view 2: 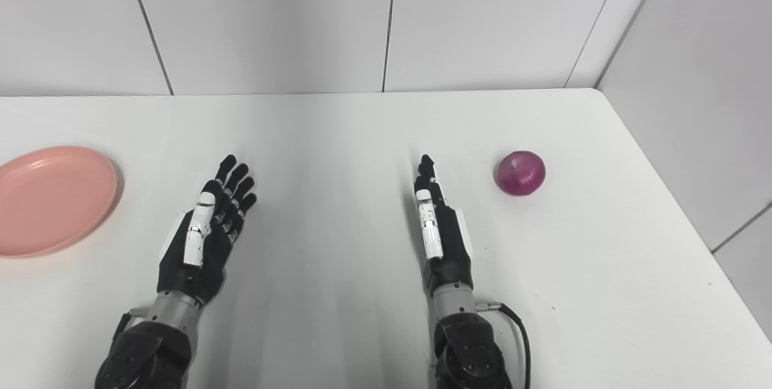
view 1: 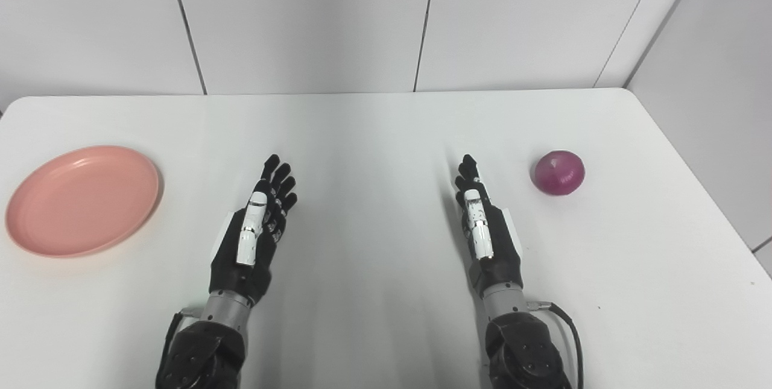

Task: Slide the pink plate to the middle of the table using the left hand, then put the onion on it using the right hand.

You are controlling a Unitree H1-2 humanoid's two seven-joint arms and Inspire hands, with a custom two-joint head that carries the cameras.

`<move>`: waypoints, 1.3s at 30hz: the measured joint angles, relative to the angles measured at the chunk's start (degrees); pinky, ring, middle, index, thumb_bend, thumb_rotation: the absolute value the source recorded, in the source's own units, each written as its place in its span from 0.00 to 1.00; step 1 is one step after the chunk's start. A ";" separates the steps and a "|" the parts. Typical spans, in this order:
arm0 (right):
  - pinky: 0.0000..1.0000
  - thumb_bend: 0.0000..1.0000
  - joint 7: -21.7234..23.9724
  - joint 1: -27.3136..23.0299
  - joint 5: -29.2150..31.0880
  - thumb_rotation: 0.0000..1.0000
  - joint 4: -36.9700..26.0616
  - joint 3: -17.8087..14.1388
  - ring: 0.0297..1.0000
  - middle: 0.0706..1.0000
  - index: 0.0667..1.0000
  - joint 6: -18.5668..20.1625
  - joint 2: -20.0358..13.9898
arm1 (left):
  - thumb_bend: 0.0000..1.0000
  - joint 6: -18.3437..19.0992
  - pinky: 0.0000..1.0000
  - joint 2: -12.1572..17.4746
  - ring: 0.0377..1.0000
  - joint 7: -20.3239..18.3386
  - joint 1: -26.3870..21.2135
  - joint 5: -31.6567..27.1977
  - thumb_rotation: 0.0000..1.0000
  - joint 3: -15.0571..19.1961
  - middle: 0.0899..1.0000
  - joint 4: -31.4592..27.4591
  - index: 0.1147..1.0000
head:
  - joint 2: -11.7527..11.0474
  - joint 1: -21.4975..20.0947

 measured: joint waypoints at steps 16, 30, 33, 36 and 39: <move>1.00 0.30 0.00 0.04 0.04 1.00 -0.03 0.05 1.00 1.00 1.00 0.00 0.01 | 0.48 -0.02 1.00 0.01 1.00 -0.06 0.00 -0.04 1.00 0.01 1.00 0.04 1.00 | -0.17 0.09; 1.00 0.33 0.03 0.05 0.09 1.00 -0.03 0.05 1.00 1.00 1.00 0.00 0.08 | 0.47 -0.11 1.00 -0.02 1.00 -0.04 0.00 0.00 1.00 -0.01 1.00 0.07 1.00 | -0.26 1.05; 1.00 0.33 0.32 0.06 0.38 1.00 -0.03 -0.01 1.00 1.00 1.00 0.00 -0.01 | 0.48 -0.07 1.00 -0.14 1.00 0.12 0.00 0.06 1.00 -0.04 1.00 0.06 1.00 | -0.35 2.45; 1.00 0.30 0.74 0.15 0.71 1.00 -0.14 -0.16 1.00 1.00 1.00 0.01 -0.15 | 0.49 -0.10 1.00 -0.51 1.00 0.42 0.00 0.26 1.00 -0.12 1.00 0.08 1.00 | -0.61 4.21; 1.00 0.28 1.05 0.32 0.99 1.00 -0.38 -0.42 1.00 1.00 1.00 0.09 -0.35 | 0.49 -0.31 1.00 -1.19 0.99 0.83 0.03 1.16 1.00 -0.40 1.00 0.17 1.00 | -0.70 5.01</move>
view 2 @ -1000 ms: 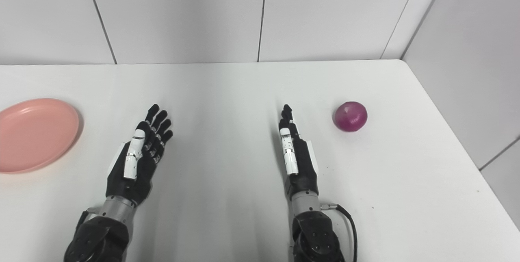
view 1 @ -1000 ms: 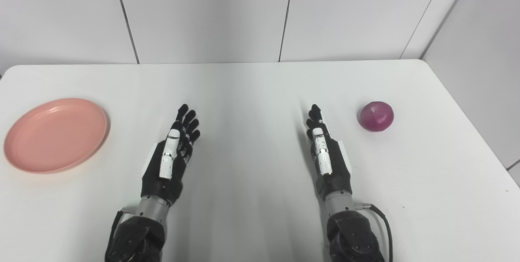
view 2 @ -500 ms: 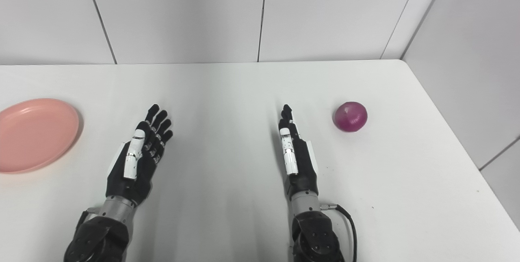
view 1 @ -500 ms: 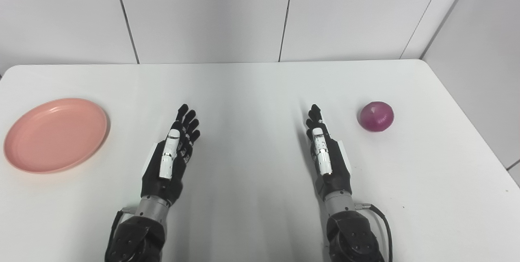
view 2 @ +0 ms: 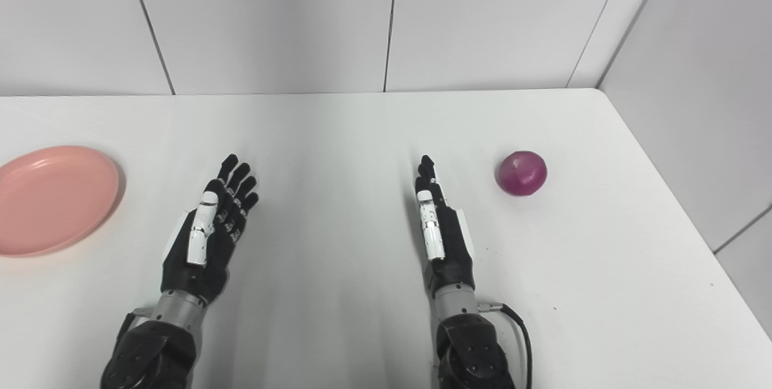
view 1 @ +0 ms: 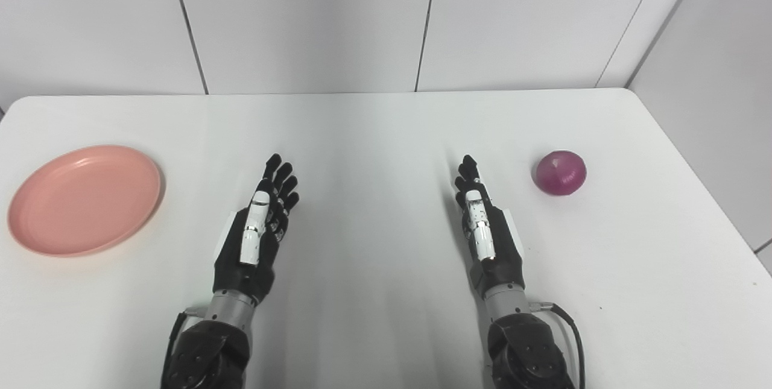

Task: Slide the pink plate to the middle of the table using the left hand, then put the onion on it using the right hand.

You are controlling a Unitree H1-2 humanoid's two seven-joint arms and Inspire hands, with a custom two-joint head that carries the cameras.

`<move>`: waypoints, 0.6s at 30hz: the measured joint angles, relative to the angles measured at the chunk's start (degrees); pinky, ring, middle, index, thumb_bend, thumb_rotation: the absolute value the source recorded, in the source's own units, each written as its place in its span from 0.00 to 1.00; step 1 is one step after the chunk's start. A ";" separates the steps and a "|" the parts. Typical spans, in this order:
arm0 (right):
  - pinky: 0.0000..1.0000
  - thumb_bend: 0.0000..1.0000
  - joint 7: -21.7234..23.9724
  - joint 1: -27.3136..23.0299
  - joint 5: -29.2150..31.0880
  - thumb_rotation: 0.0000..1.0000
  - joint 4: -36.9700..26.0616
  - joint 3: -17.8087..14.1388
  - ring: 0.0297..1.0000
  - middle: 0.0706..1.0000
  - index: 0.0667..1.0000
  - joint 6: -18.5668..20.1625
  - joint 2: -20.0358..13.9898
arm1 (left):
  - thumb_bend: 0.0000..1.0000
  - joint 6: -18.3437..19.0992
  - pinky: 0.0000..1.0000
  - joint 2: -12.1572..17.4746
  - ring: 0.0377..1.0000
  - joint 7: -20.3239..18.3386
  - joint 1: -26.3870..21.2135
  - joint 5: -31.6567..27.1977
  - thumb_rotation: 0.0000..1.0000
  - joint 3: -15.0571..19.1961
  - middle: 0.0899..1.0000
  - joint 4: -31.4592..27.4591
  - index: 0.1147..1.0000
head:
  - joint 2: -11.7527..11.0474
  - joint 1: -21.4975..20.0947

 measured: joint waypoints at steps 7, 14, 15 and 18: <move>1.00 0.22 0.08 0.25 0.87 1.00 -0.42 -0.42 1.00 1.00 1.00 0.31 -0.27 | 0.48 0.03 1.00 -1.44 0.99 1.24 0.27 1.25 1.00 -0.52 1.00 -0.13 0.99 | -0.79 4.73; 1.00 0.19 1.22 0.45 1.54 1.00 -0.59 -0.83 1.00 1.00 1.00 0.36 -1.65 | 0.48 0.22 1.00 -3.41 0.98 2.79 0.73 2.66 1.00 -1.62 0.99 -0.29 0.97 | -2.02 9.21; 1.00 0.18 1.25 0.46 1.70 1.00 -0.59 -0.99 1.00 1.00 1.00 0.36 -1.87 | 0.48 0.25 1.00 -3.74 0.98 3.19 0.74 2.84 1.00 -1.69 0.98 -0.29 0.97 | -2.54 10.53; 1.00 0.17 1.38 0.52 2.14 1.00 -0.59 -1.43 1.00 1.00 1.00 0.36 -2.10 | 0.47 0.54 1.00 -4.64 0.98 4.13 0.75 3.63 1.00 -1.97 0.98 -0.29 0.96 | -3.16 12.04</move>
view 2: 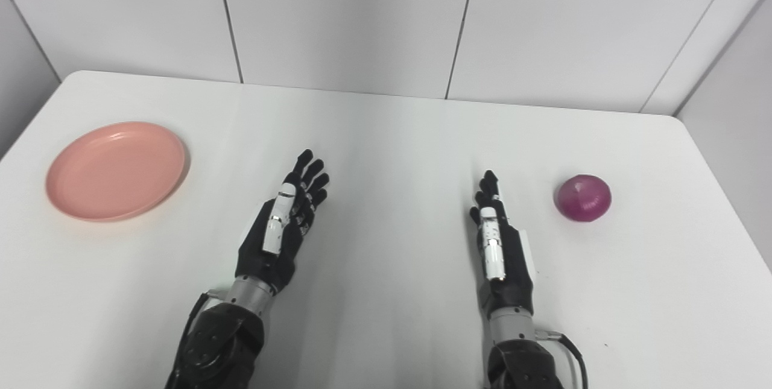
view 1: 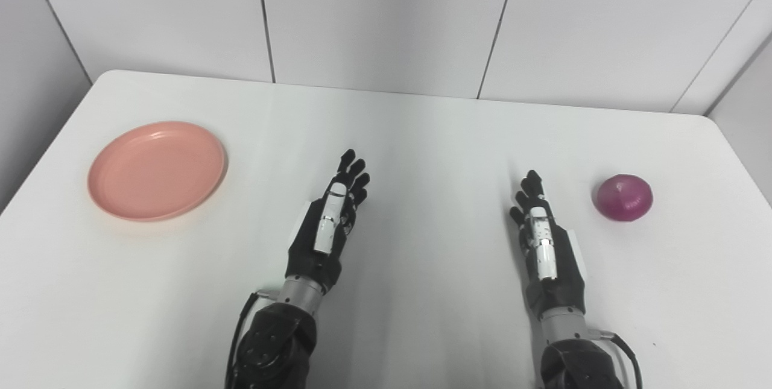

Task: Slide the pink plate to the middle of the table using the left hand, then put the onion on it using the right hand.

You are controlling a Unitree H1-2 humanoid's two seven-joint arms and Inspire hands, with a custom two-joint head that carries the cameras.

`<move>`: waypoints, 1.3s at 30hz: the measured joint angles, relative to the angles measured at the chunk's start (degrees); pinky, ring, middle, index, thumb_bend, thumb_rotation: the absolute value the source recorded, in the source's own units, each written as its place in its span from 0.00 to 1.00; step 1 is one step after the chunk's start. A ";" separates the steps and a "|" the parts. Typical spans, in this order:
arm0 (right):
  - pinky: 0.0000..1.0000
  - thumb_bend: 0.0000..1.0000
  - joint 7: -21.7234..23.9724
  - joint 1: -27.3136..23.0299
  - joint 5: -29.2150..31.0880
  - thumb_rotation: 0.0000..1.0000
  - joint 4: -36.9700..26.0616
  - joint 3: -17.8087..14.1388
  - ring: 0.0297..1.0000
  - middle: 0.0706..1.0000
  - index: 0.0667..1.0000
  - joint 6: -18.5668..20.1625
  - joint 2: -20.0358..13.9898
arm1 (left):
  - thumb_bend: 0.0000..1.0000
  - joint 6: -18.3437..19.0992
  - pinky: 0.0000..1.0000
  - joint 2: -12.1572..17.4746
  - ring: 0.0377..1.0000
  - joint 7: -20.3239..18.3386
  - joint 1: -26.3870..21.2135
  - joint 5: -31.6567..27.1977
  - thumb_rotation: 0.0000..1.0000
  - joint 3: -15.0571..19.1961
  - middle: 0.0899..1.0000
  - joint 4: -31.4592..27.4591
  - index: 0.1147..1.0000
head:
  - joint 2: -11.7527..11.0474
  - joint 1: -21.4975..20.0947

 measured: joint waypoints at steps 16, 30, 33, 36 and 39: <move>1.00 0.09 2.33 0.44 3.21 1.00 -0.05 -1.52 1.00 1.00 1.00 0.01 -2.54 | 0.45 -2.80 1.00 -0.80 1.00 0.59 -0.63 1.50 1.00 -2.83 1.00 3.10 1.00 | -5.79 13.17; 1.00 0.16 2.49 0.84 4.99 1.00 -2.34 -2.51 1.00 1.00 1.00 3.72 -2.68 | 0.43 -5.71 1.00 -0.75 1.00 3.34 -3.53 3.22 1.00 -4.68 1.00 7.53 0.99 | -10.72 21.01; 1.00 0.21 2.71 0.76 5.45 1.00 -1.80 -2.92 1.00 1.00 1.00 3.57 -2.77 | 0.44 -6.45 1.00 -0.83 1.00 4.01 -4.41 4.02 1.00 -5.12 1.00 9.09 0.99 | -12.04 22.50; 1.00 0.19 2.30 0.68 4.90 1.00 -1.72 -3.07 0.99 1.00 0.98 3.57 -2.80 | 0.43 -6.52 1.00 -0.86 1.00 4.51 -4.84 4.15 1.00 -5.52 1.00 9.65 0.99 | -12.92 22.85; 1.00 0.23 1.97 0.69 4.13 1.00 -1.78 -3.03 0.98 0.99 0.97 3.58 -2.75 | 0.43 -6.55 1.00 -0.86 1.00 5.05 -4.87 4.16 1.00 -5.68 1.00 9.71 0.99 | -13.80 23.11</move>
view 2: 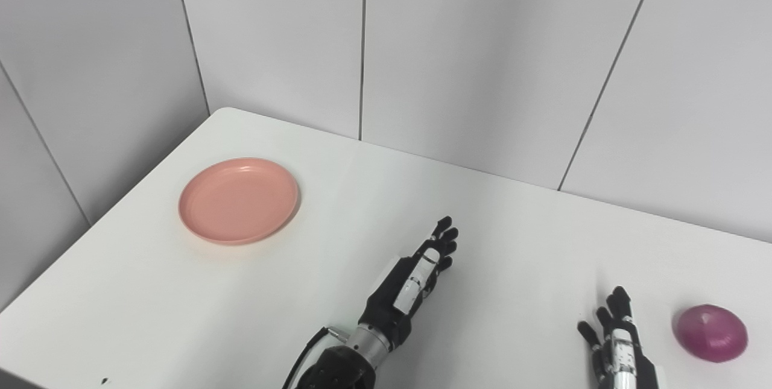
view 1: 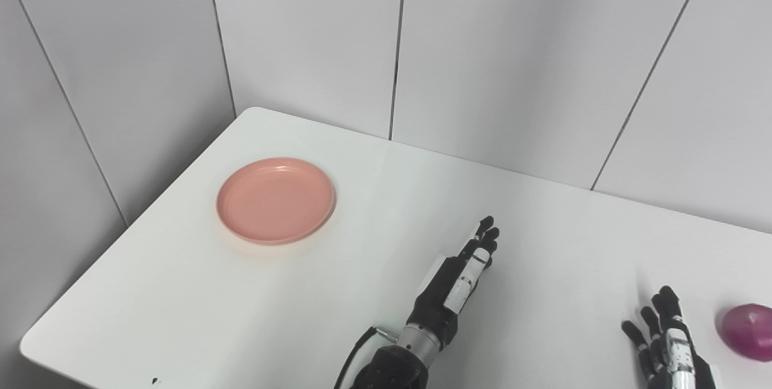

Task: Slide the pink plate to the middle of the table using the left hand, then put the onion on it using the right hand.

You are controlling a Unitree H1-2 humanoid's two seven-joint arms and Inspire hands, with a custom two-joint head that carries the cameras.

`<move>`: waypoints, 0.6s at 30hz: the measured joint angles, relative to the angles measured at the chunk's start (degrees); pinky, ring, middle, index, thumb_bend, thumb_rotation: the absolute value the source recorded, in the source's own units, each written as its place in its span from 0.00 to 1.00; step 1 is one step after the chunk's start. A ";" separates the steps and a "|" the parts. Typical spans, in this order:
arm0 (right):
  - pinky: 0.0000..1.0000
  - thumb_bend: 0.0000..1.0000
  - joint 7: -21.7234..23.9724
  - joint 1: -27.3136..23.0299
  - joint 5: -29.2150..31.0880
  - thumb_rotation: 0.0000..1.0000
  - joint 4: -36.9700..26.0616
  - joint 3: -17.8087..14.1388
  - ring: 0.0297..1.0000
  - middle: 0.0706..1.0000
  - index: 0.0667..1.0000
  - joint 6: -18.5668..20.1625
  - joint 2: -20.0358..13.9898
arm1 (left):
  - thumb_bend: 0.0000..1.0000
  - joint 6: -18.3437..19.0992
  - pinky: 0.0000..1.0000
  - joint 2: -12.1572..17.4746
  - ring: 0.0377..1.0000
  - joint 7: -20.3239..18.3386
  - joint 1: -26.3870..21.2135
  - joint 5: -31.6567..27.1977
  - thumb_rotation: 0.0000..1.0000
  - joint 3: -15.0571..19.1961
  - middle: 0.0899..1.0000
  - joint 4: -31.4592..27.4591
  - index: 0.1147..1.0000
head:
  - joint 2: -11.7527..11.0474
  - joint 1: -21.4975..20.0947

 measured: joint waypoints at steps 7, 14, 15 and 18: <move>1.00 0.29 -0.05 0.02 -0.43 0.98 0.04 -0.02 0.96 0.97 0.94 0.01 0.01 | 0.43 -0.66 1.00 -0.08 1.00 0.07 -0.78 0.00 1.00 -0.43 1.00 1.27 1.00 | -0.62 0.27; 1.00 0.32 -0.01 0.00 -0.17 0.95 0.18 -0.30 0.96 0.97 0.94 -0.01 0.16 | 0.43 -0.76 1.00 -0.10 1.00 0.20 -0.92 0.00 1.00 -0.59 1.00 1.48 1.00 | -0.79 0.18; 0.99 0.32 0.00 0.00 -0.10 0.95 0.20 -0.32 0.96 0.97 0.94 -0.01 0.16 | 0.43 -0.76 1.00 -0.11 1.00 0.20 -0.94 0.00 1.00 -0.60 1.00 1.52 1.00 | -0.79 0.18; 0.96 0.33 -0.01 -0.01 -0.08 0.94 0.20 -0.35 0.94 0.95 0.93 0.00 0.16 | 0.44 -0.76 1.00 -0.11 1.00 0.20 -0.97 0.00 1.00 -0.65 1.00 1.55 1.00 | -0.79 0.18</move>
